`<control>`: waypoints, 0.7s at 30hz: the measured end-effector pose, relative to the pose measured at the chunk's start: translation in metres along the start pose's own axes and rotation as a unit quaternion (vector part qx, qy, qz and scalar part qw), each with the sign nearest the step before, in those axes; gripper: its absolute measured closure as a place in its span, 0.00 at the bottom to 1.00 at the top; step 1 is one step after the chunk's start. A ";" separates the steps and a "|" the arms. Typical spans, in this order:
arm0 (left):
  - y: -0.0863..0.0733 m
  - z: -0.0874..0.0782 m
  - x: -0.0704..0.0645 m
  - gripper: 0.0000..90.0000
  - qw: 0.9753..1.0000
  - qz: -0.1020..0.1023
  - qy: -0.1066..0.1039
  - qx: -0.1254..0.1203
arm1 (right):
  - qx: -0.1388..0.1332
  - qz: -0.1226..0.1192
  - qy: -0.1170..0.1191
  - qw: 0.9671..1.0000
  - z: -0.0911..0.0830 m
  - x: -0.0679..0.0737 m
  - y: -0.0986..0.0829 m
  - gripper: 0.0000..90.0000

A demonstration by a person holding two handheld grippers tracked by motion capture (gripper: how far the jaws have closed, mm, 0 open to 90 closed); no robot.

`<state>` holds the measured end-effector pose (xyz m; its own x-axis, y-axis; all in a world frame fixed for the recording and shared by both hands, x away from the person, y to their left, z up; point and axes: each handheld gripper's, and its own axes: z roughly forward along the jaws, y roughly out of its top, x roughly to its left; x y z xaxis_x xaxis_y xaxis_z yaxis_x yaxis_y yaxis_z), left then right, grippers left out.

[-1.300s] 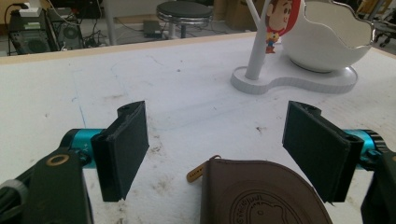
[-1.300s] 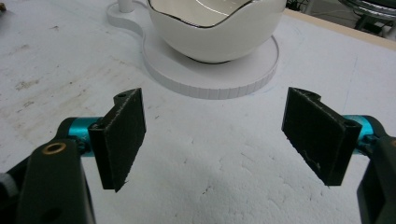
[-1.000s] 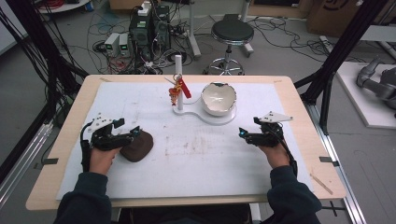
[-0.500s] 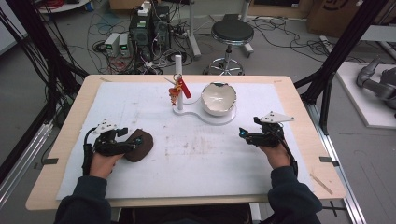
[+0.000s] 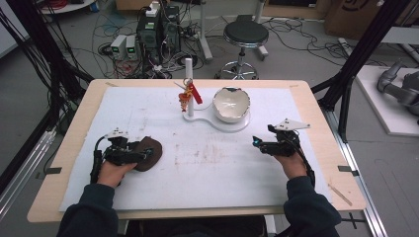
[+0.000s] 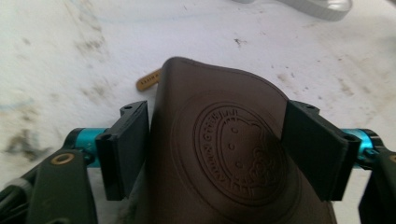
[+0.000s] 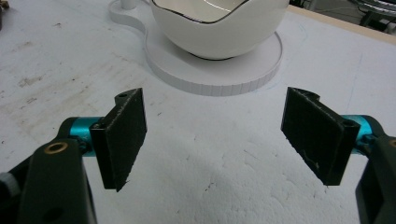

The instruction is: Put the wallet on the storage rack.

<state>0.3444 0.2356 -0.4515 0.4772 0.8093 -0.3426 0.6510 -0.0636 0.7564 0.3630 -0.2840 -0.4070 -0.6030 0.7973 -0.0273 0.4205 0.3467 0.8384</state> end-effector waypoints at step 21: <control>0.015 -0.003 -0.045 0.62 0.984 0.165 0.011 -0.066 | 0.007 -0.016 0.016 1.000 0.004 0.009 0.001 0.26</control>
<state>0.3309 0.2003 -0.4233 0.6360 0.7696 -0.0560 0.3805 -0.2496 0.8905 0.3609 -0.2746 -0.4082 -0.6383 0.7689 -0.0365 0.4096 0.3794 0.8296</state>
